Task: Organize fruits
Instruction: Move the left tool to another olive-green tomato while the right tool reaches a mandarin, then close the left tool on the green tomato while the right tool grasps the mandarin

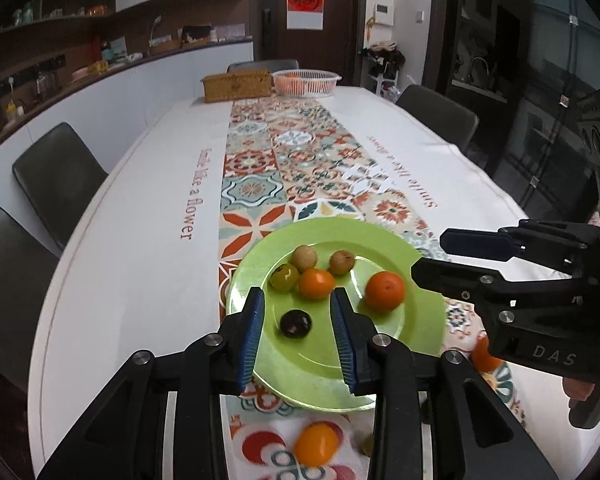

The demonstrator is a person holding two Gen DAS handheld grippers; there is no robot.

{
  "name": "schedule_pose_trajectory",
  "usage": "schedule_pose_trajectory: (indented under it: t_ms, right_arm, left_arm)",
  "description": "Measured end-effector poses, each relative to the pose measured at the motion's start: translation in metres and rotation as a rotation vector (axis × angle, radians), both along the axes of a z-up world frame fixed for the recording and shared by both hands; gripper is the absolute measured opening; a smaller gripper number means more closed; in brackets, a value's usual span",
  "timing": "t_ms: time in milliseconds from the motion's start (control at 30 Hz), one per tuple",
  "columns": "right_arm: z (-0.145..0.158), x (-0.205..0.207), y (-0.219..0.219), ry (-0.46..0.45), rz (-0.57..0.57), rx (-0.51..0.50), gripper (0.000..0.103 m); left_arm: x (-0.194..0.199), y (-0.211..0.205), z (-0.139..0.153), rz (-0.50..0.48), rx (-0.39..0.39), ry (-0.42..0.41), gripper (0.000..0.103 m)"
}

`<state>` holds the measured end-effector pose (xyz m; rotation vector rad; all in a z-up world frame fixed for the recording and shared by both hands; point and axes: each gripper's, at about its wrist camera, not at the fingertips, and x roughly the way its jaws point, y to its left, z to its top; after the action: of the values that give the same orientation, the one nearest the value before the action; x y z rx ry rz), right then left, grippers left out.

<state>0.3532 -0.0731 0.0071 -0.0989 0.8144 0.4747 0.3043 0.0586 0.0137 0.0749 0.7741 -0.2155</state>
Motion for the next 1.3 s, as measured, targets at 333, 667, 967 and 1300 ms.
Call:
schedule_pose_trajectory:
  t_ms: [333, 667, 967, 1300]
  right_arm:
    - [0.020, -0.052, -0.025, -0.035, -0.038, 0.045, 0.039]
    - [0.024, -0.090, -0.047, -0.066, -0.122, 0.011, 0.046]
    - [-0.001, -0.109, -0.057, -0.017, -0.168, -0.003, 0.049]
    - [-0.037, -0.120, -0.073, 0.061, -0.217, -0.045, 0.049]
  left_arm:
    - [-0.055, -0.016, 0.020, -0.001, -0.013, -0.062, 0.040]
    - [-0.094, -0.021, 0.018, 0.069, -0.038, -0.060, 0.050]
    - [-0.110, -0.026, -0.005, 0.095, -0.049, 0.011, 0.052]
    - [-0.116, -0.034, -0.045, 0.108, -0.046, 0.114, 0.052]
